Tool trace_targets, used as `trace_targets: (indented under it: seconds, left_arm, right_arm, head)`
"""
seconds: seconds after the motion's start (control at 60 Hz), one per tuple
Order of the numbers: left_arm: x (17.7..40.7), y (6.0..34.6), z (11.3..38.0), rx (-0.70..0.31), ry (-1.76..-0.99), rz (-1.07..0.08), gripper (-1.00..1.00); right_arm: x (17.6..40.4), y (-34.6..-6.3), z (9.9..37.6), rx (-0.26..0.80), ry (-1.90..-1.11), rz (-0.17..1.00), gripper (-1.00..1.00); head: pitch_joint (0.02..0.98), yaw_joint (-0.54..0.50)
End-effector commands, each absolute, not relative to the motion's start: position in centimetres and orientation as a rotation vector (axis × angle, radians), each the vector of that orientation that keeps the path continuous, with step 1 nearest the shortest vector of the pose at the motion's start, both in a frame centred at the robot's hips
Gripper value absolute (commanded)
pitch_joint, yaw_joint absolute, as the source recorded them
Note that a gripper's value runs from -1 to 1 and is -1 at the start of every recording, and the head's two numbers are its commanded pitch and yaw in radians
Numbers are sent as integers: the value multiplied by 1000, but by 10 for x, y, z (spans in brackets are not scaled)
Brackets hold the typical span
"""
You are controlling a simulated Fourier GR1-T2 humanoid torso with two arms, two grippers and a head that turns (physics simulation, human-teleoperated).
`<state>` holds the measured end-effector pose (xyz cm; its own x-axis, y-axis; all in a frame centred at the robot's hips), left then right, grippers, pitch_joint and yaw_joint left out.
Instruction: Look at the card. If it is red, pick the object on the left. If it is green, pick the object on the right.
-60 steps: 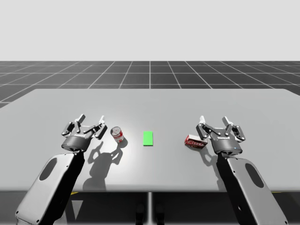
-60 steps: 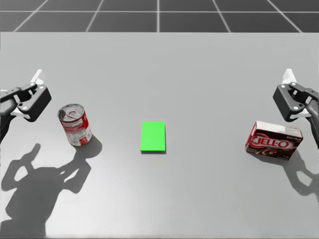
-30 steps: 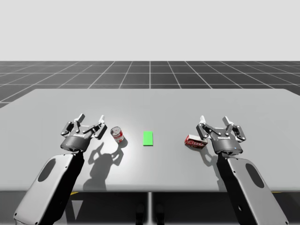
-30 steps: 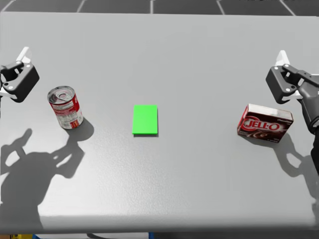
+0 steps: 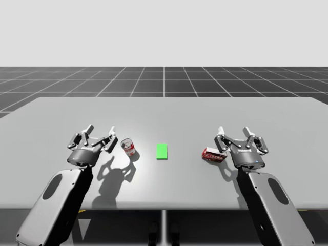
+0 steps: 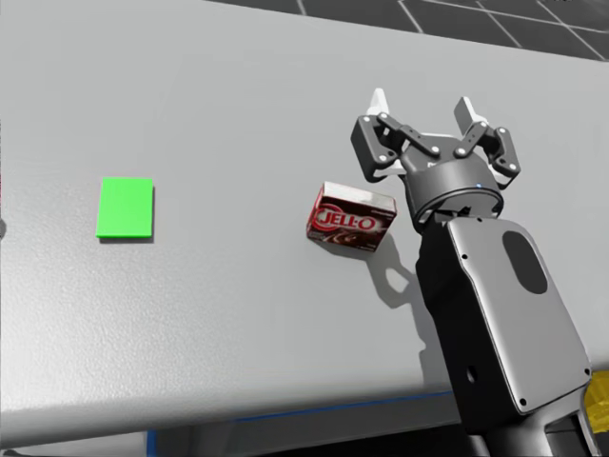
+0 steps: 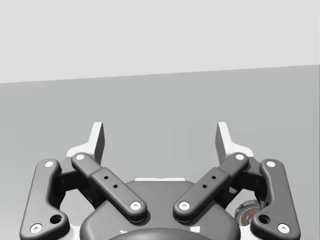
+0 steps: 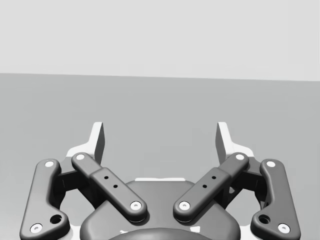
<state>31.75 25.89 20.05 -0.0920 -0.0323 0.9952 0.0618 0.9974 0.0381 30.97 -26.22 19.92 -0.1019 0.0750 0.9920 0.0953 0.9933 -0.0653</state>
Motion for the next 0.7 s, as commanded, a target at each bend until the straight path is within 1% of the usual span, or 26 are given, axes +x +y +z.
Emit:
trace_targets:
  seconds: [0.017, 0.083, 0.133, 0.283, 0.317, 0.35, 0.4, 0.45, 0.483, 0.533, 0.567, 0.617, 0.65, 0.667, 0.7]
  left_arm:
    - [318, 258, 200, -21, -1660, -78, -1000]
    - [317, 259, 200, -17, -1661, -76, -1000]
    - [317, 259, 200, -17, -1661, -74, -1000]
    - [317, 260, 200, -16, -1660, -70, -1000]
    - [316, 260, 200, -16, -1659, -69, -1000]
    - [316, 260, 200, -17, -1659, -68, -1000]
    - [316, 260, 199, -16, -1656, -67, -1000]
    - [316, 260, 199, -16, -1655, -67, -1000]
    - [316, 260, 199, -16, -1655, -67, -1000]
    - [316, 260, 199, -17, -1654, -67, -1000]
    - [316, 259, 199, -18, -1652, -68, -1000]
    - [316, 259, 198, -18, -1650, -70, -1000]
    - [316, 259, 197, -18, -1649, -71, -1000]
    - [317, 259, 197, -18, -1648, -72, -1000]
    - [317, 259, 197, -18, -1647, -72, -1000]
  right_arm:
    - [310, -262, 201, -111, -1672, -7, -1000]
    - [306, -260, 205, -91, -1662, 2, -1000]
    - [304, -258, 206, -103, -1671, 14, -1000]
    - [291, -250, 220, -86, -1696, 23, -1000]
    - [284, -246, 224, -80, -1706, 22, -1000]
    - [279, -243, 227, -127, -1703, -9, -1000]
    - [268, -240, 227, -62, -1701, -2, -1000]
    - [258, -236, 224, -111, -1715, -26, -1000]
    - [251, -233, 222, -98, -1726, -52, -1000]
    - [239, -230, 219, -103, -1712, -65, -1000]
    - [229, -228, 216, -93, -1708, -101, -1000]
    - [218, -226, 215, -114, -1706, -101, -1000]
    - [212, -226, 214, -110, -1704, -96, -1000]
    - [205, -224, 212, -99, -1714, -127, -1000]
    - [201, -224, 212, -98, -1708, -120, -1000]
  head:
    - [883, -345]
    - [877, -352]
    - [875, -351]
    - [863, -352]
    - [858, -352]
    - [856, -352]
    - [855, -351]
    - [854, -351]
    - [854, -351]
    - [854, -351]
    - [854, -352]
    - [854, -354]
    - [853, -355]
    - [852, -357]
    - [852, -358]
